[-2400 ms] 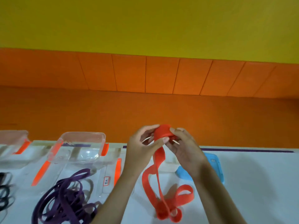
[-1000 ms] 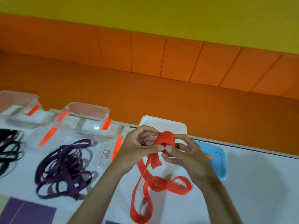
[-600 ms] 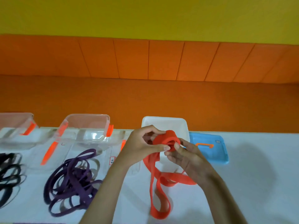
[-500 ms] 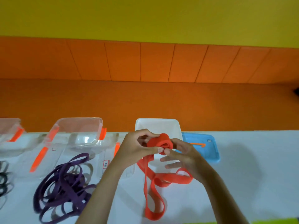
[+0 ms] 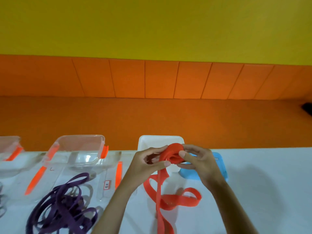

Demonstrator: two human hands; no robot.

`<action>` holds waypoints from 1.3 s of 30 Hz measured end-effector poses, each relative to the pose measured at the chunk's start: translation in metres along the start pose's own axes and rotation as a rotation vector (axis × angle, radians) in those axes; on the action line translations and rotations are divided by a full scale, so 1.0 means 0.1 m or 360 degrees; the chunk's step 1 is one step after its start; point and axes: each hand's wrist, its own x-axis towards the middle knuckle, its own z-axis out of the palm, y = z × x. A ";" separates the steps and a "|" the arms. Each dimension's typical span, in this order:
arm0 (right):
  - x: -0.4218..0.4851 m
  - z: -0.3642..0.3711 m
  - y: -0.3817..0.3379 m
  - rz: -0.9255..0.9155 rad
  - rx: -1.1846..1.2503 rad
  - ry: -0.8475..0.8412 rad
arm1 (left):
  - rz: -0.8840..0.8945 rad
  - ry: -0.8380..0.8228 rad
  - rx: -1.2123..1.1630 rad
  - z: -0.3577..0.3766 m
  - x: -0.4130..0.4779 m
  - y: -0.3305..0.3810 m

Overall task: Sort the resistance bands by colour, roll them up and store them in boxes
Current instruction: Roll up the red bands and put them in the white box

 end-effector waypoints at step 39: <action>-0.25 -0.01 0.17 0.0213 0.0124 -0.0359 | 0.0084 -0.0011 0.0356 -0.11 -0.15 0.24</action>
